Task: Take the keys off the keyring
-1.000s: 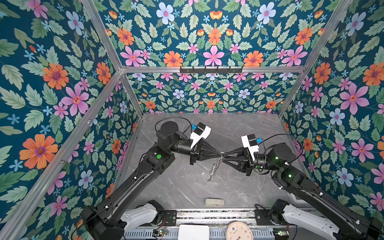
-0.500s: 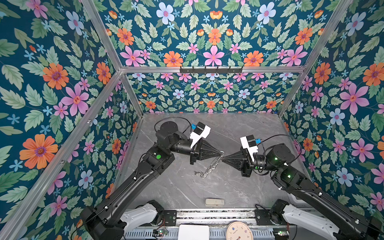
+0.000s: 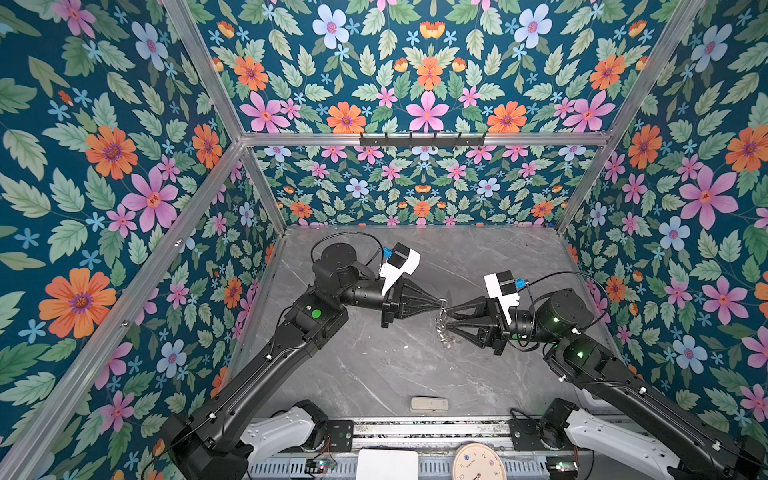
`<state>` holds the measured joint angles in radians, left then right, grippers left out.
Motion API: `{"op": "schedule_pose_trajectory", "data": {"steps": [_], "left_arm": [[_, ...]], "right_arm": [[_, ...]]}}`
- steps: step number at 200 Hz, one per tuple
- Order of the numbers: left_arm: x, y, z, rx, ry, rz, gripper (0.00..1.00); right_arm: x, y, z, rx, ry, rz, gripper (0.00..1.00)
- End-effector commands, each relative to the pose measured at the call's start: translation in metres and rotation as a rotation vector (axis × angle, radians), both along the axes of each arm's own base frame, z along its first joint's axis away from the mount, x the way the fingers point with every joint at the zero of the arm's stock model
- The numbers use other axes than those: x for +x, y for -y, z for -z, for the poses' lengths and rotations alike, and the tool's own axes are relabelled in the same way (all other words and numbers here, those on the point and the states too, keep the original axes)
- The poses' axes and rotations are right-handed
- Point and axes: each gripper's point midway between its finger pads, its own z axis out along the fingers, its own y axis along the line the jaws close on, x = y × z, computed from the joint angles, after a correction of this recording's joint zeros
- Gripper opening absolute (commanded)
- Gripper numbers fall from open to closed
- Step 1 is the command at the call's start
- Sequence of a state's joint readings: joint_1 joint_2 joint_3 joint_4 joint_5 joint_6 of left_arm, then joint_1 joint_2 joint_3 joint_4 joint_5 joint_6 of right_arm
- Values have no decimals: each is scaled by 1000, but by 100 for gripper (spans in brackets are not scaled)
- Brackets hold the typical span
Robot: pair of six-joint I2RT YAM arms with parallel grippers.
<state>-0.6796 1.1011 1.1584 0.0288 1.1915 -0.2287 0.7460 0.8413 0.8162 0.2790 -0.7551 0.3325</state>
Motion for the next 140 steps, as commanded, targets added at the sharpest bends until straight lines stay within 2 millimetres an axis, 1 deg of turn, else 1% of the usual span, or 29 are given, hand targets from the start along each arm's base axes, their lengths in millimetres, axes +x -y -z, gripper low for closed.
{"op": "schedule_pose_trajectory", "data": {"steps": [1, 36, 53, 62, 106, 140], "left_arm": [[-5, -2, -9, -27, 32, 22, 0], [-6, -2, -9, -28, 30, 26, 0], [-6, -3, -10, -31, 31, 26, 0], [-6, -3, -10, -30, 29, 25, 0], [-6, -3, -12, -35, 29, 26, 0], [-6, -3, -15, -38, 31, 24, 0]], "right_arm": [[0, 1, -1, 3, 21, 8, 38], [-2, -3, -3, -9, 34, -23, 38], [-1, -4, -4, -11, 34, -23, 32], [1, -4, -5, -8, 33, -16, 31], [3, -5, -9, -6, 38, -7, 31], [4, -5, -9, -9, 36, -4, 23]]}}
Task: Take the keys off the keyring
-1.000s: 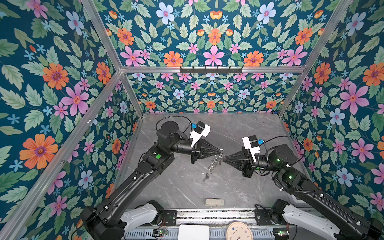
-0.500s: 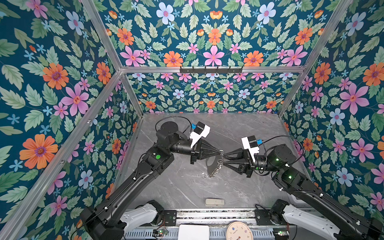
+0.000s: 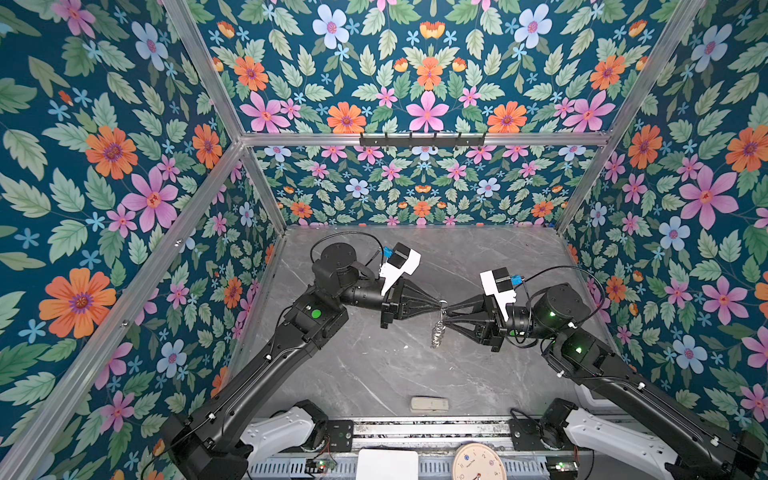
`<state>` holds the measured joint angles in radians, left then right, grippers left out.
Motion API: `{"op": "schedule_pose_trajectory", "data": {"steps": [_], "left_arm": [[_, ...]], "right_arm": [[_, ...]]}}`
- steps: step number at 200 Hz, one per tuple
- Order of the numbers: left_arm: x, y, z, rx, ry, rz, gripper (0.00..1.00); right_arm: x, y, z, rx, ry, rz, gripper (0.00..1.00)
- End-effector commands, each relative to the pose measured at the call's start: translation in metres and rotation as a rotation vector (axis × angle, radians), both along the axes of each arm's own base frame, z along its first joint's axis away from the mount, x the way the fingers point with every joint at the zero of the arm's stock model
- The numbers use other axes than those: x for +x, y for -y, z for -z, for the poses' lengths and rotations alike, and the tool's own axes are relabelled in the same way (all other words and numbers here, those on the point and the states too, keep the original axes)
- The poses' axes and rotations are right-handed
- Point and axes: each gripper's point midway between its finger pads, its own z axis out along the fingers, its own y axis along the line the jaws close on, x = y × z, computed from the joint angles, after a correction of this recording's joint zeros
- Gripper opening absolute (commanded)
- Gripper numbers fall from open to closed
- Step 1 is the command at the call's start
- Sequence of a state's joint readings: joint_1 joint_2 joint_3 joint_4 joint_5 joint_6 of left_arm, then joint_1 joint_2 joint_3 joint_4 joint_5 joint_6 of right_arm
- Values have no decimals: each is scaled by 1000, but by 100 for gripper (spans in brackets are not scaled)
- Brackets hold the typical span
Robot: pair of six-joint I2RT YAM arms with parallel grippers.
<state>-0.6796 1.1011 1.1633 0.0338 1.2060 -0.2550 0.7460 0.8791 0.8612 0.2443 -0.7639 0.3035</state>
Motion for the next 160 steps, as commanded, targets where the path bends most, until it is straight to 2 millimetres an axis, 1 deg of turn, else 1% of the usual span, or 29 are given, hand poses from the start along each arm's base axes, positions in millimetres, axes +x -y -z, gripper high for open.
{"op": "schedule_pose_trajectory", "data": {"steps": [1, 64, 112, 160], "left_arm": [[-4, -2, -12, -38, 47, 10, 0], [-4, -3, -12, -35, 41, 6, 0], [-2, -4, -10, -12, 53, -21, 0], [5, -4, -5, 17, 66, -75, 0]], "right_arm": [[-1, 1, -6, 13, 27, 1, 23], [2, 3, -7, 8, 22, 31, 10], [4, 4, -4, -5, 8, 44, 0], [4, 7, -4, -1, -2, 60, 0]]}}
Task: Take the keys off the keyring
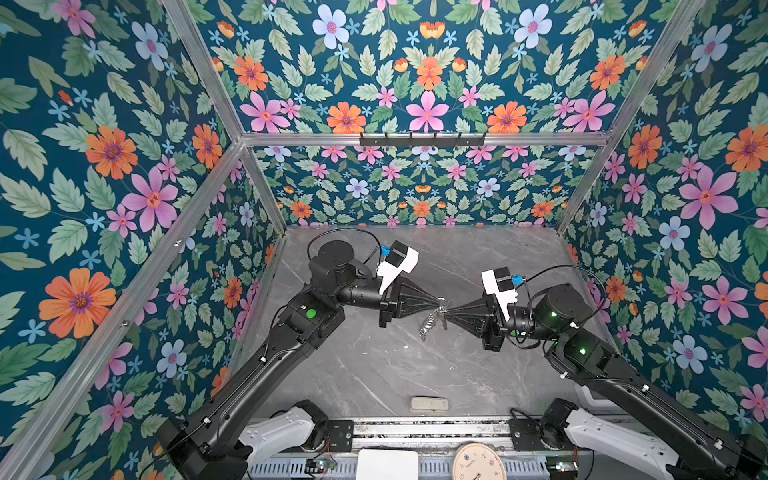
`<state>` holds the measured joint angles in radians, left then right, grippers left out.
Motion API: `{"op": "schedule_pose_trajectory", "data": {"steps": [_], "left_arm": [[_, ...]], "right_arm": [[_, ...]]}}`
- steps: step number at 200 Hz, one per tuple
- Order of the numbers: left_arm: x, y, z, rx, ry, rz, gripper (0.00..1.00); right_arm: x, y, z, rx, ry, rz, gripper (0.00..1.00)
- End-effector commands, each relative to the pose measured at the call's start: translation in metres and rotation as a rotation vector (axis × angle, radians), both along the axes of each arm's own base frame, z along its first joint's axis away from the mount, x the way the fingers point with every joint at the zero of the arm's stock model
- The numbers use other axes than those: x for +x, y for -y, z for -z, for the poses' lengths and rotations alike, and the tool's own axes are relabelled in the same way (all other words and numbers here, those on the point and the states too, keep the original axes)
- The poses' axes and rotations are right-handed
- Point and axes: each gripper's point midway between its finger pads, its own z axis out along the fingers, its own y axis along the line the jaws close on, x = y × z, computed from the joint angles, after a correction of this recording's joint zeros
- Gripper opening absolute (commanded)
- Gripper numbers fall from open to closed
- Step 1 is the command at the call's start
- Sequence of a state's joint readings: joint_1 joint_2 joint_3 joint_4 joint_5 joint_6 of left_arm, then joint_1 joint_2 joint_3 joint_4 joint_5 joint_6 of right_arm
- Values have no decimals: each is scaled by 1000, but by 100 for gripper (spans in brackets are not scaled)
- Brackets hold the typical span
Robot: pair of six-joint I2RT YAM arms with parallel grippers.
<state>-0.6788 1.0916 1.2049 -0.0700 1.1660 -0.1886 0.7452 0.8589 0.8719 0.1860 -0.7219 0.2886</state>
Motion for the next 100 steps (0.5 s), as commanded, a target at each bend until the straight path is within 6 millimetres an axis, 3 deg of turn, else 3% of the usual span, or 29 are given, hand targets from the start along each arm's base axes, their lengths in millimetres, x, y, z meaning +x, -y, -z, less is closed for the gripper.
{"op": "schedule_pose_trajectory", "data": {"steps": [1, 100], "left_arm": [[3, -2, -2, -1, 43, -36, 0], [13, -4, -1, 14, 70, -127, 0]], "right_arm": [[1, 2, -5, 15, 6, 17, 0], [4, 8, -2, 23, -32, 63, 0]]}}
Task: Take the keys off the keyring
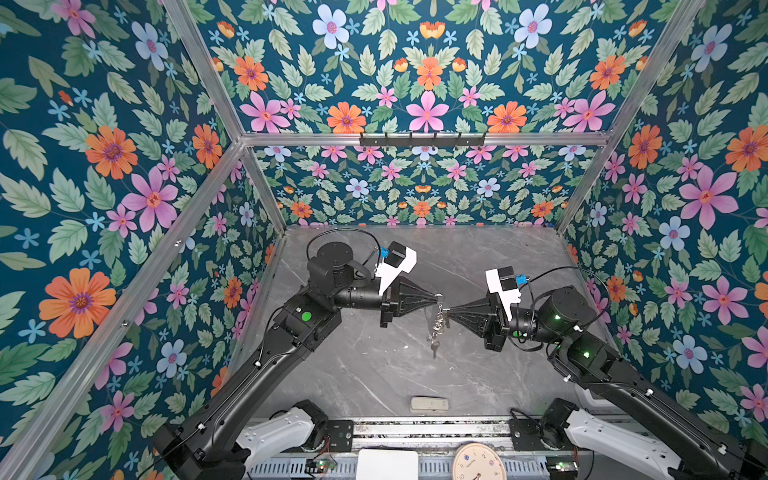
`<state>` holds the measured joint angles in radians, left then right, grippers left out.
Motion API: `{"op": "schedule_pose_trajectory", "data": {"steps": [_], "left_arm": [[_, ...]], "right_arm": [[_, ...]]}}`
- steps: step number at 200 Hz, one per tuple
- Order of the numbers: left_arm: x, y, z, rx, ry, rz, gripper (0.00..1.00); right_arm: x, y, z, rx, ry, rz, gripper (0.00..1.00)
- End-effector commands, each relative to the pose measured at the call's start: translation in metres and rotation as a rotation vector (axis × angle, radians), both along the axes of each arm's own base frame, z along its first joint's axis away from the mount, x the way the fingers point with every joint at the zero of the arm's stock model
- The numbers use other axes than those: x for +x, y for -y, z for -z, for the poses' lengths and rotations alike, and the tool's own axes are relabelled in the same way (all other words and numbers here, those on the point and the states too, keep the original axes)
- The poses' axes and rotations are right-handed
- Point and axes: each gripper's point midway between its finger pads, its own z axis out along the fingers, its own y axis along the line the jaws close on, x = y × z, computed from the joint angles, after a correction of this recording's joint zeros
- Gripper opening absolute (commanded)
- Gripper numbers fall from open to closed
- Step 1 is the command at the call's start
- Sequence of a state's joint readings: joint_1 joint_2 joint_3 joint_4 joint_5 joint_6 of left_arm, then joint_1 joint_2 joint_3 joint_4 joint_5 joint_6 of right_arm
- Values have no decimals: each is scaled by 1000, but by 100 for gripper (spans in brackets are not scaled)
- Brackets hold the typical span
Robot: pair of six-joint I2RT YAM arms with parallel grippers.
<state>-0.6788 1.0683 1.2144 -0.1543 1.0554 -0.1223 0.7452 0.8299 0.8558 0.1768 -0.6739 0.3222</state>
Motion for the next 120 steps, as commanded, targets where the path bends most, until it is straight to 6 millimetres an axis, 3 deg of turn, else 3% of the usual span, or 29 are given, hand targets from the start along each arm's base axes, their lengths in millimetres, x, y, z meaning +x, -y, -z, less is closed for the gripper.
{"op": "schedule_pose_trajectory", "data": {"steps": [1, 120], "left_arm": [[1, -2, -6, -12, 40, -18, 0], [9, -2, 0, 21, 30, -65, 0]], "right_arm": [[1, 3, -3, 13, 2, 19, 0], [-4, 8, -10, 40, 29, 25, 0]]}}
